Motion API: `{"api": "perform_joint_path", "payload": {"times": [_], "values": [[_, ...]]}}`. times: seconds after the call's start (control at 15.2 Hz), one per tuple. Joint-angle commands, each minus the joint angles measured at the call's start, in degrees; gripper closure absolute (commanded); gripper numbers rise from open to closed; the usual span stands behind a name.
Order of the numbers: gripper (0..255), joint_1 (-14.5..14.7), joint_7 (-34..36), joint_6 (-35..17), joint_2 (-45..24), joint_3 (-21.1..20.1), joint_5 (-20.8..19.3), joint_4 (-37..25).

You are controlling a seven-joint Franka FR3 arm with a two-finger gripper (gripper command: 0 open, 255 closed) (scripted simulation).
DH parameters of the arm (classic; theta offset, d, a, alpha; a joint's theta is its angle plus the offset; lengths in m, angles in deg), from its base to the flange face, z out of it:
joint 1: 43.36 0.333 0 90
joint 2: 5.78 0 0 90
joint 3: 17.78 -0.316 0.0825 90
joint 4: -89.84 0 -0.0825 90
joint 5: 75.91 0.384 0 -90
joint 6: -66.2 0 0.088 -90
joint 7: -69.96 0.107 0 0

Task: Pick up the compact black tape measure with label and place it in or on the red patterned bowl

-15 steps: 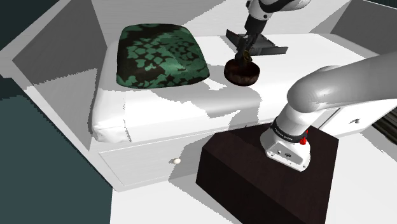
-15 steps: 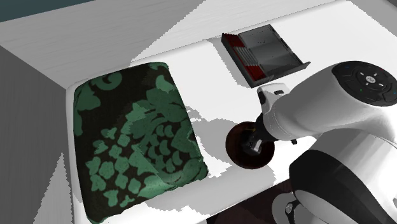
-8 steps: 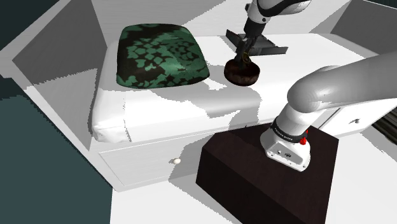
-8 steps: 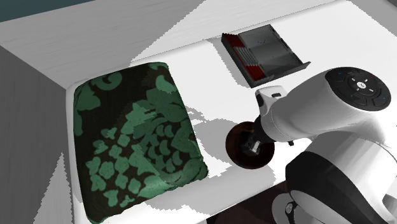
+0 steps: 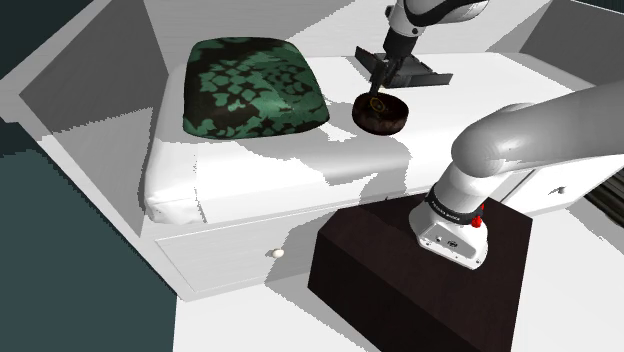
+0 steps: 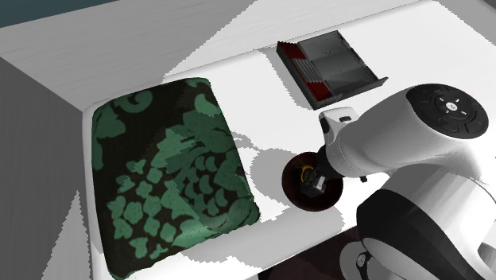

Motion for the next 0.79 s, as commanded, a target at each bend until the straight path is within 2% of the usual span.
{"api": "perform_joint_path", "payload": {"times": [0.0,0.2,0.73], "values": [[0,-0.05,0.02,2.34,0.94,-0.01,-0.04,-1.41],[0,-0.13,0.07,8.55,2.84,0.0,-0.12,-5.71],[0,-0.13,0.07,8.53,2.84,0.0,-0.12,-5.7]]}}
